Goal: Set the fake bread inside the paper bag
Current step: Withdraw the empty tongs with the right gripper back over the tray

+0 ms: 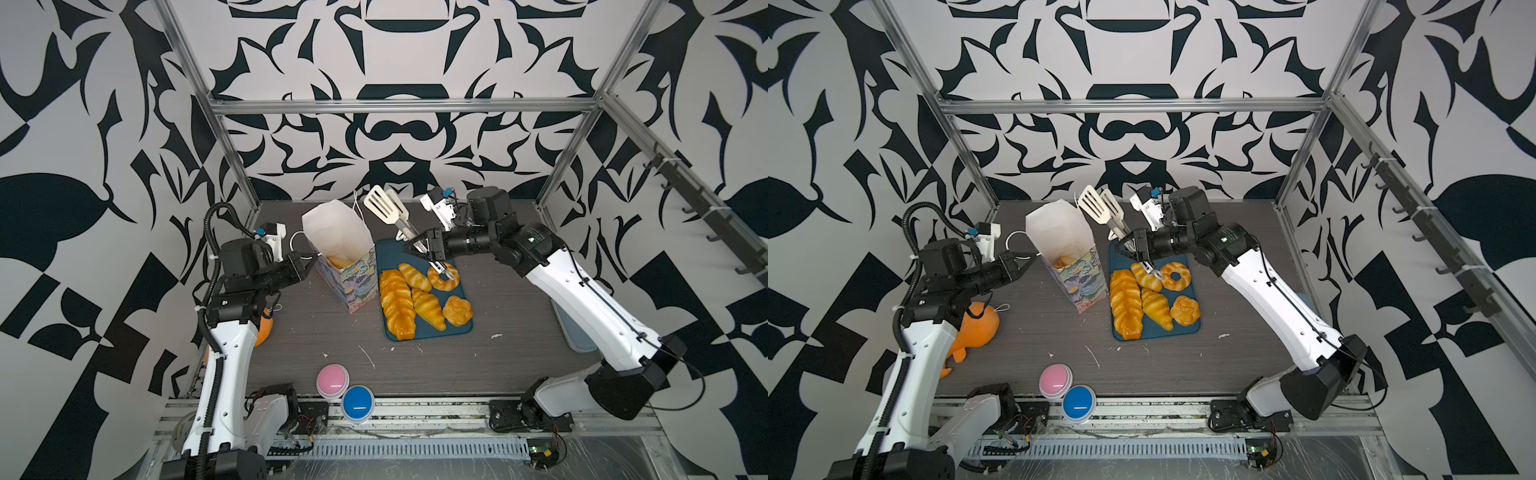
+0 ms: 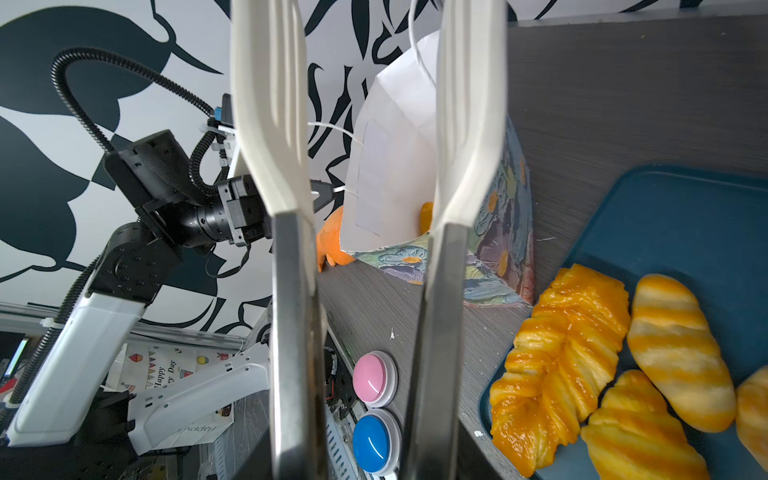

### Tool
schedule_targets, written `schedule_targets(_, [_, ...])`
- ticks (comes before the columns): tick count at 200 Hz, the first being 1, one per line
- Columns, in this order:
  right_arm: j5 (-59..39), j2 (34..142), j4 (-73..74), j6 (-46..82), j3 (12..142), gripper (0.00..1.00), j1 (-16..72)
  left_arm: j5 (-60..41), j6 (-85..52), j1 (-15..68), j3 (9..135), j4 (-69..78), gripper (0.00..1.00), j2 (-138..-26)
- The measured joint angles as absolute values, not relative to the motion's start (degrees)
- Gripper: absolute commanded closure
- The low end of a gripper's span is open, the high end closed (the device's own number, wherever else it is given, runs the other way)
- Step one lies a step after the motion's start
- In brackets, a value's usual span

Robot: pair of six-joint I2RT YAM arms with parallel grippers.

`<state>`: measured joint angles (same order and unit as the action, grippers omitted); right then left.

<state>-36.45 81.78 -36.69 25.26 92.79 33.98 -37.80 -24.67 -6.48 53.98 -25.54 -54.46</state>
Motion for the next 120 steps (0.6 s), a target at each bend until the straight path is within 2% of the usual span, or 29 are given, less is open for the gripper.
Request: schedule_targets(120, [-36.4,74.1,-40.1,24.3,88.2,0.56,23.4,-37.8,-24.7,-6.5,54.0,-25.5,1.00,-54.4])
